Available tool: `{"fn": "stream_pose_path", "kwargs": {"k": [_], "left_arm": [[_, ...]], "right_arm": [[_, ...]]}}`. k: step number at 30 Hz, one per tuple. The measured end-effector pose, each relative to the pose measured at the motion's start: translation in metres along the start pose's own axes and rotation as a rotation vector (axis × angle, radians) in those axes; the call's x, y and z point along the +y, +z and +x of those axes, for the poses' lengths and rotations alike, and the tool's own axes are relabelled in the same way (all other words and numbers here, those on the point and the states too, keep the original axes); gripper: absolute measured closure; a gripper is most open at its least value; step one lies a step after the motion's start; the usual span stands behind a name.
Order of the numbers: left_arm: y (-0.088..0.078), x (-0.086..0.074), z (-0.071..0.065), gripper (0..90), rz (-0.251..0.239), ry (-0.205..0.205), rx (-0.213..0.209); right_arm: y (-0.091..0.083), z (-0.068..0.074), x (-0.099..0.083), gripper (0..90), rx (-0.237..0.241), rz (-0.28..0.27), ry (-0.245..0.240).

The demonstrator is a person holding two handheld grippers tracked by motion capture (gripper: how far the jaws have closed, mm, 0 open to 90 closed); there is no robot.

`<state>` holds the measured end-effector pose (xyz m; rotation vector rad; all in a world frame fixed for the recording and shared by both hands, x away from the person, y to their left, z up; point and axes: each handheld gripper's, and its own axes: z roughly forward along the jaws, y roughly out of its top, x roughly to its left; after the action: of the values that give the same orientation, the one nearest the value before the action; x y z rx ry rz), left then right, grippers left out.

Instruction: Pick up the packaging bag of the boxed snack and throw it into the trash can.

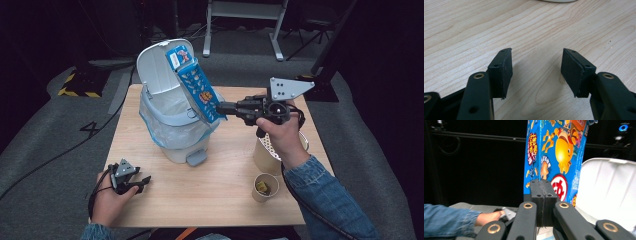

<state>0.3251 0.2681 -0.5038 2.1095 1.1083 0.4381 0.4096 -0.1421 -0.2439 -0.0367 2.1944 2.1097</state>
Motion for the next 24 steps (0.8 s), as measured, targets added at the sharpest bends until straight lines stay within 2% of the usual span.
{"fn": "stream_pose_path", "kwargs": {"k": [9,13,24], "left_arm": [[0.0,0.0,0.0,44.5,-0.001,-0.004,0.007],[0.0,0.0,0.0,44.5,-0.002,-0.005,0.006],[0.0,0.0,0.0,44.6,-0.001,-0.007,0.004]], "right_arm": [[0.017,-0.024,0.012,90.0,-0.06,-0.021,-0.014],[0.025,-0.036,0.011,90.0,-0.112,-0.038,-0.015],[0.043,-0.049,0.007,90.0,-0.234,-0.014,-0.042]]}}
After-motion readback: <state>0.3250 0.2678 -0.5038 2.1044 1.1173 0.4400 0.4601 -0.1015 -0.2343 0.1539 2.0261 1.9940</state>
